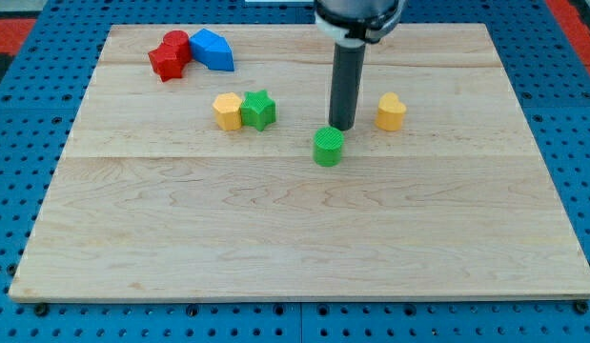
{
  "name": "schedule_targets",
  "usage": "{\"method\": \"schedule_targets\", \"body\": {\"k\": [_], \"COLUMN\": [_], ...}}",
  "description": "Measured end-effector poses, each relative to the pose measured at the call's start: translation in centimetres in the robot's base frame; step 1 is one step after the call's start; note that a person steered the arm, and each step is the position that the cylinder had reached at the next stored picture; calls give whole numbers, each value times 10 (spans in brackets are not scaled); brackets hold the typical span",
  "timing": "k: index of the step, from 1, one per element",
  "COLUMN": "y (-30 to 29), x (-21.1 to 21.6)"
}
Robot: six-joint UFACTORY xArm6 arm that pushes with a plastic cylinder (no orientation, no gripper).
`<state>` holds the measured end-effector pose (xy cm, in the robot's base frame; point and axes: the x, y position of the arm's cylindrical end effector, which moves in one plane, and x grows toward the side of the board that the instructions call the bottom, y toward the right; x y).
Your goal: Move your arm to the right side of the yellow heart
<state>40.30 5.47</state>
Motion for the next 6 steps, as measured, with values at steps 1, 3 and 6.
{"method": "schedule_targets", "body": {"k": [1, 3, 6], "y": [-2, 38, 72], "x": [-50, -133, -20]}}
